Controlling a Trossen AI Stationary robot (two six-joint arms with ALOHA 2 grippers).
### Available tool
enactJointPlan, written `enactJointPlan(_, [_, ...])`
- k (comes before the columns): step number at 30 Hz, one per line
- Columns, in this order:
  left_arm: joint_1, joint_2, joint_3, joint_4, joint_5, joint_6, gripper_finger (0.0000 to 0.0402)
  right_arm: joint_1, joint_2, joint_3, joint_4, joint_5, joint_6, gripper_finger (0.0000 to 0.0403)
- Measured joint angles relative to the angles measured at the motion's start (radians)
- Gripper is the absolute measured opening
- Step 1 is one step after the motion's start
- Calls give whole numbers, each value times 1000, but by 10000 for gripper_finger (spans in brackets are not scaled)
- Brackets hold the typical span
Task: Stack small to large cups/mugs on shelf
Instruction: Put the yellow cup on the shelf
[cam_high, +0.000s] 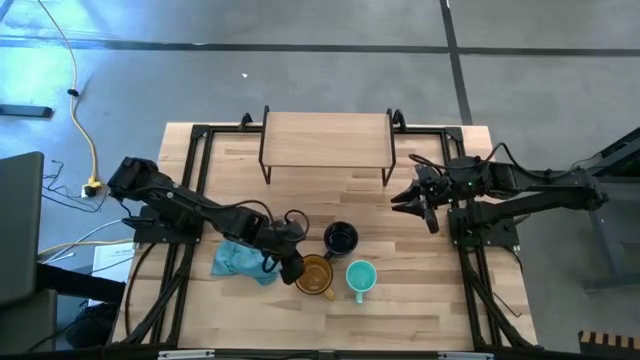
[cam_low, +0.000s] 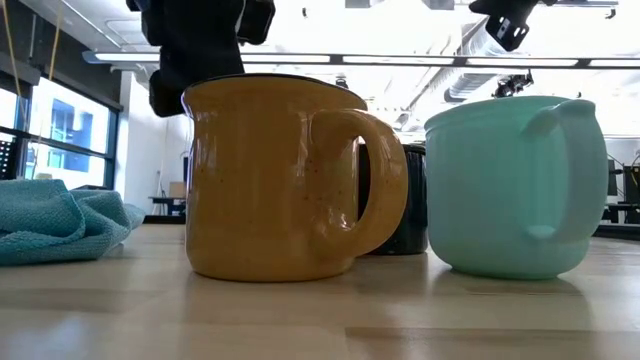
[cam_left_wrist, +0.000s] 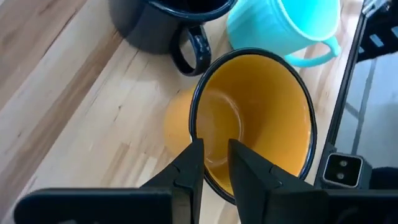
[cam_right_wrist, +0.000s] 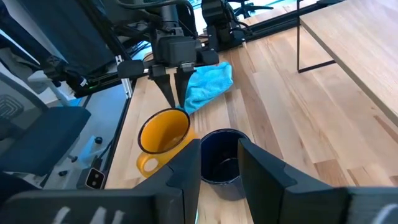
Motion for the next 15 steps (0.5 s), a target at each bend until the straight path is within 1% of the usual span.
enactJointPlan(9, [0, 16, 1, -1, 26, -91, 63, 0, 0, 0, 0, 1, -21, 96])
enactJointPlan(15, [0, 16, 1, -7, 24, -94, 63, 0, 0, 0, 0, 1, -26, 96])
